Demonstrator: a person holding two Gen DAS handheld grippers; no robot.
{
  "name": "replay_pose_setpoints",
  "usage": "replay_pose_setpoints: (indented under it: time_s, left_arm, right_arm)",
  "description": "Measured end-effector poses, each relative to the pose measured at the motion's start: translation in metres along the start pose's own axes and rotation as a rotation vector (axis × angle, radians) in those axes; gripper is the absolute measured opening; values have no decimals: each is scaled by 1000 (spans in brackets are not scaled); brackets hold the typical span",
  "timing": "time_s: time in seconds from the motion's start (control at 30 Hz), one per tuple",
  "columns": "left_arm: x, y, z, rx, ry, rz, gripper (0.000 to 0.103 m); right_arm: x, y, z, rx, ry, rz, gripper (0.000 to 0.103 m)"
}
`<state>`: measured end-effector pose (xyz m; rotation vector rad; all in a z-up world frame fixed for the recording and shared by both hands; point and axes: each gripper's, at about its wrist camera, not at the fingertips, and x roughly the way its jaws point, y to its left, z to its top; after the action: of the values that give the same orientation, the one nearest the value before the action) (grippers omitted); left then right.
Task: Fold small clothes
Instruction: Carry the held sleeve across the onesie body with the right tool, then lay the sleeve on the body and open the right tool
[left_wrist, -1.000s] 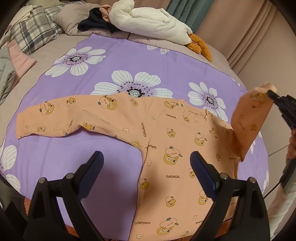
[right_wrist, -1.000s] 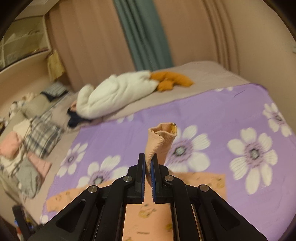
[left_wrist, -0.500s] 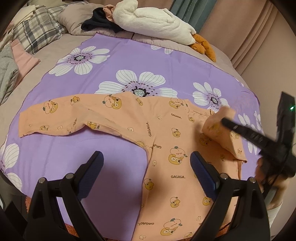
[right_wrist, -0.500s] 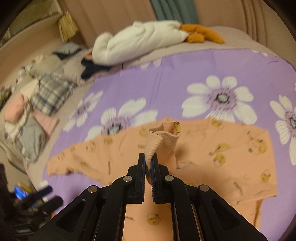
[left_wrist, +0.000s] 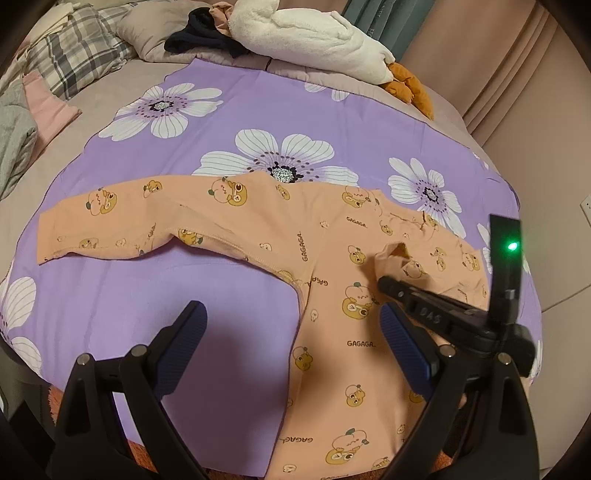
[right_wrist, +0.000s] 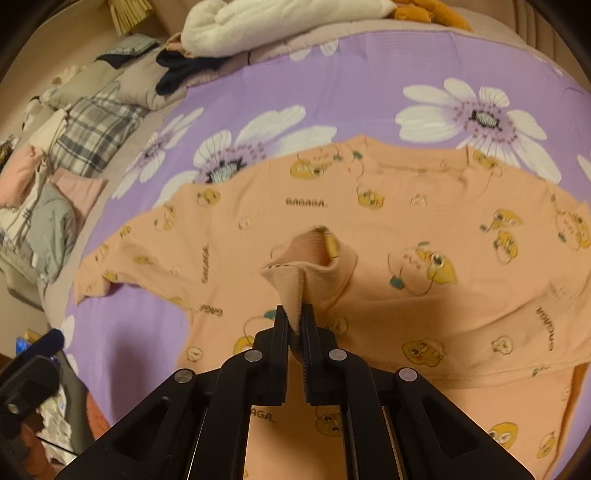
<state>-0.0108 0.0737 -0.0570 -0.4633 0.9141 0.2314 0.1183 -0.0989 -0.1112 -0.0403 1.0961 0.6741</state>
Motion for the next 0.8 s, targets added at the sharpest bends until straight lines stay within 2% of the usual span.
replay_pose_setpoints:
  time_s: [0.17, 0.23, 0.3, 0.37, 0.4, 0.53, 0.8]
  left_arm:
    - [1, 3, 0, -5, 5, -7, 95]
    - [0, 4, 1, -6, 5, -11, 95]
    - [-1, 6, 1, -9, 1, -8, 96]
    - [-1, 7, 1, -15, -7, -4, 97]
    - [-1, 8, 2, -17, -7, -6, 97]
    - [1, 9, 2, -21, 2, -15, 97]
    - [5, 8, 0, -8, 19, -33, 97]
  right_arm:
    - [1, 0, -4, 3, 28, -11, 6]
    - [-7, 0, -1, 1, 21, -6, 10]
    - [-20, 1, 2, -1, -8, 5, 22]
    - [-31, 0, 4, 1, -55, 15, 48]
    - [-37, -1, 5, 5, -77, 15, 52]
    - [-39, -9, 8, 28, -107, 2, 53]
    - [8, -16, 5, 73, -10, -6, 53]
